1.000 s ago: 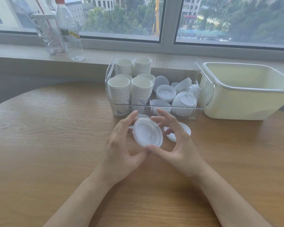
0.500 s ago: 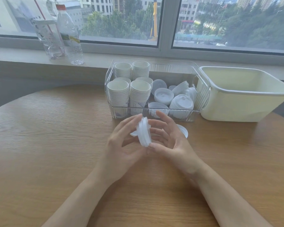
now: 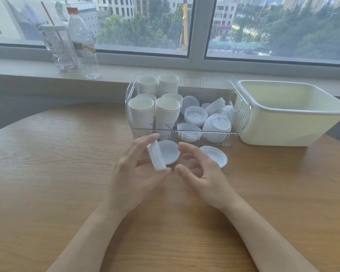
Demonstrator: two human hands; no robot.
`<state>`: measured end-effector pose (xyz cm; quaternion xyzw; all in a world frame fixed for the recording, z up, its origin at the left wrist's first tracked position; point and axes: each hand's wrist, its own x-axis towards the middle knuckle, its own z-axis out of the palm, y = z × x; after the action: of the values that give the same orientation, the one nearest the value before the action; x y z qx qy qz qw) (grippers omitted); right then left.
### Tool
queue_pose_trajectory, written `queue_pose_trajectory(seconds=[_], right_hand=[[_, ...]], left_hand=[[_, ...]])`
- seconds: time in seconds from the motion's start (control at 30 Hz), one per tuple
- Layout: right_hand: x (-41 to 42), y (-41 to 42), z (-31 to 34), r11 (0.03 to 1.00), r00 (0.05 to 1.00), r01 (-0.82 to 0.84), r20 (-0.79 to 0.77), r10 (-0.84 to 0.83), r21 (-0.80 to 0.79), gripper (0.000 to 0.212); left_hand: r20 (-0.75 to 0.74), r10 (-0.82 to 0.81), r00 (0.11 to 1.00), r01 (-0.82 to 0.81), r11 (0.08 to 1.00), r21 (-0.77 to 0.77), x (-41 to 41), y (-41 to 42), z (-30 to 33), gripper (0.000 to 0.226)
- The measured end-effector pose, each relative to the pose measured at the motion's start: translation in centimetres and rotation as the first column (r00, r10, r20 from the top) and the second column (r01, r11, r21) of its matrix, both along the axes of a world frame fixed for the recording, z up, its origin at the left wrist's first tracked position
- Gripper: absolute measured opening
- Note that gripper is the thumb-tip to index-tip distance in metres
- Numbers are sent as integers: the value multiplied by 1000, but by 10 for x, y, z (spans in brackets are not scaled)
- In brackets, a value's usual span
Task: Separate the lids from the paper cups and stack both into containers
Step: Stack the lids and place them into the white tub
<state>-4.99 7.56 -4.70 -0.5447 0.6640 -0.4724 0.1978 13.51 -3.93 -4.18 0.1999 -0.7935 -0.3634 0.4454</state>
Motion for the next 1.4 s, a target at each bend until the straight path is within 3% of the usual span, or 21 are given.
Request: queue_pose_trajectory(seconds=[0.1,0.2,0.33,0.47,0.6,0.7,0.87,0.97,1.07,1.2,1.4], right_hand=[[2,-8,-5,999,955,-2,-296,18,54,47],[0,-13,-13,995,902,0,-429,41,95,48],[-9,-8,-10,999,894,38,-447,-17,38,47],[-10,-3,-7,997,905,75,-417,-83,-34,66],[-3,-10,-3,994,921,92,-385,-62,61,85],[-1,-15,-6,991,929,79,-368,-33,110,81],[-5,-12,-4,992,933,120,-345,-101,35,70],[-6,-8,1,988,966,152,-207,-152,-18,73],[-3,-4,6,992,990,116,92,-111,-52,68],[6,-3,9,998,909,-17,415,40,-60,67],[8,-1,8,988,872,-146,466,148,-42,73]], left_hand=[[-21,192,981,-190,980,63,10,-17,-3,79],[29,266,964,-268,959,92,13,-27,-10,78],[69,241,968,-248,959,140,11,-29,-17,77],[157,163,974,-183,975,123,10,-27,-18,79],[208,86,974,-107,990,91,8,-24,-19,79],[210,74,975,-97,990,104,9,-24,-18,80],[223,70,972,-97,989,111,9,-22,-17,80],[203,83,976,-108,987,117,9,-20,-17,80],[158,35,987,-62,984,169,8,-16,-15,81],[102,-59,993,41,984,176,1,-4,-9,81],[43,-125,991,115,976,186,-1,2,-3,82]])
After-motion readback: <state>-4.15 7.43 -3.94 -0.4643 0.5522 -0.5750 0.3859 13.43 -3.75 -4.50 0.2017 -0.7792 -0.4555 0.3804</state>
